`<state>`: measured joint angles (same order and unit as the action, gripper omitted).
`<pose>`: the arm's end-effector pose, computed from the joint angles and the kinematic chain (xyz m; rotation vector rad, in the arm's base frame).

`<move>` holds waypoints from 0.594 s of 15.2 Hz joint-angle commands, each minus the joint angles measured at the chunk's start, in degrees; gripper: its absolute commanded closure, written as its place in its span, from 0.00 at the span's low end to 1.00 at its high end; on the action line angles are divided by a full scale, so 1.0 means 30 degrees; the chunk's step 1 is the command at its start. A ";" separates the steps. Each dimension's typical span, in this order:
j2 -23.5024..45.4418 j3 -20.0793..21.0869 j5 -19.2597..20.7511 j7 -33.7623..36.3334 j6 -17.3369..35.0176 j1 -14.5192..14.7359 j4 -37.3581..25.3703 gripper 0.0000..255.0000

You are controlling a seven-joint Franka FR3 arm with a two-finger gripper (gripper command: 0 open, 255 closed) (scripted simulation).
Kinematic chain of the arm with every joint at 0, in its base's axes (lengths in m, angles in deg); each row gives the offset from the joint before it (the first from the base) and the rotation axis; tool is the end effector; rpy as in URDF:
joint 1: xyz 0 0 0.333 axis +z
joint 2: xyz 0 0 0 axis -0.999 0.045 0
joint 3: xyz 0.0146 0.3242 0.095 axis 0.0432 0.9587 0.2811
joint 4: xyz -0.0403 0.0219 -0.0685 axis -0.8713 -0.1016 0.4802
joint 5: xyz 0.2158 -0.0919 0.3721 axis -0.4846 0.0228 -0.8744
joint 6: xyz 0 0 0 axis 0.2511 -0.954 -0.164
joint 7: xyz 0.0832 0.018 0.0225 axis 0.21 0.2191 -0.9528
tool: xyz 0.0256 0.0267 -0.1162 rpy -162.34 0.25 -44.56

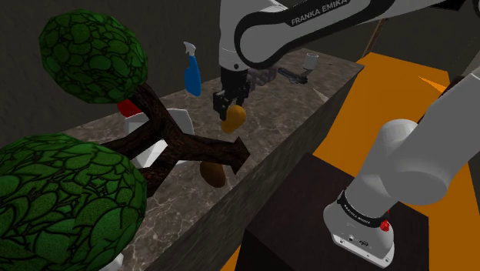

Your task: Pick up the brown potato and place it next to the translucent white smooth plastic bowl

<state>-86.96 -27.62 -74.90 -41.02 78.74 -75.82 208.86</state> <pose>0.4957 0.1201 0.4189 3.0874 -0.0361 0.0659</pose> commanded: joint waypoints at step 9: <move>0.1213 0.0017 0.0185 0.0231 0.2692 -0.0044 0.1474 1.00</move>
<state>-83.64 -27.59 -74.40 -40.44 85.96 -75.96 212.78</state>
